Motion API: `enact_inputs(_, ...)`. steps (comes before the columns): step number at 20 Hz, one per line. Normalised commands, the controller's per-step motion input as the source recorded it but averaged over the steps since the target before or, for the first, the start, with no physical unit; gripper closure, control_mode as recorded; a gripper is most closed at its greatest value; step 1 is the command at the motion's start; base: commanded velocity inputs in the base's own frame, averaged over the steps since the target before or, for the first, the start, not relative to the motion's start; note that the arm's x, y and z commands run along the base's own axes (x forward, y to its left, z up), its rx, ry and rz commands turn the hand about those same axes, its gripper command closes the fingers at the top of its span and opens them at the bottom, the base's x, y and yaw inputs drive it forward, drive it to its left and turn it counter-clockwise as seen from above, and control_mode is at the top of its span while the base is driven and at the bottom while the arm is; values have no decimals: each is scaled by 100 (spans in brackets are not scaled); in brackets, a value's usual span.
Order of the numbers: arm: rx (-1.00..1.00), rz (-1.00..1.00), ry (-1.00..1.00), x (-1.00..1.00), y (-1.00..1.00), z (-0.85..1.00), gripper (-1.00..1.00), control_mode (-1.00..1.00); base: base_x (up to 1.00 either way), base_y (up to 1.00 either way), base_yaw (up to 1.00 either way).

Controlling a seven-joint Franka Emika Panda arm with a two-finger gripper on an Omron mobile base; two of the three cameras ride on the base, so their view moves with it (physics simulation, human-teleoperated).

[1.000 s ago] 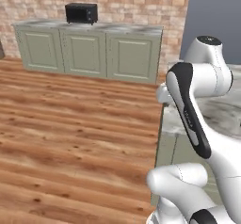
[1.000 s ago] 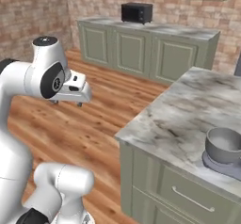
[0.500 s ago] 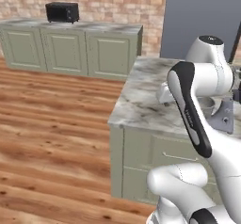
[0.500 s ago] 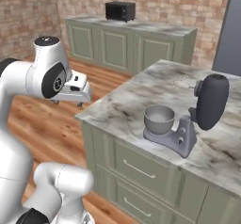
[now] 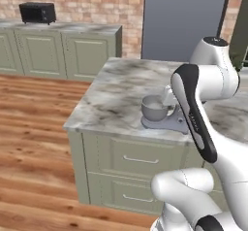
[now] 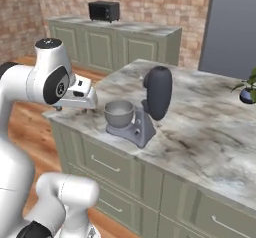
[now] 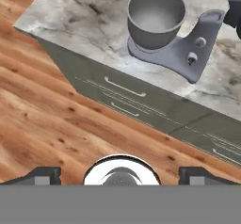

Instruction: Close the stand mixer head.

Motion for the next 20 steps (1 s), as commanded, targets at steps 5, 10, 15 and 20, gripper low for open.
enact_inputs(5,18,-8,-3,2,-39,17,-100,-100,0,-33,-6)
enact_inputs(10,22,-6,-12,4,-93,54,-100,-100,0,0,0)
enact_inputs(15,13,6,-27,5,-90,52,-100,-100,0,0,0)
enact_inputs(20,10,24,-47,47,-62,-18,-100,-100,0,0,0)
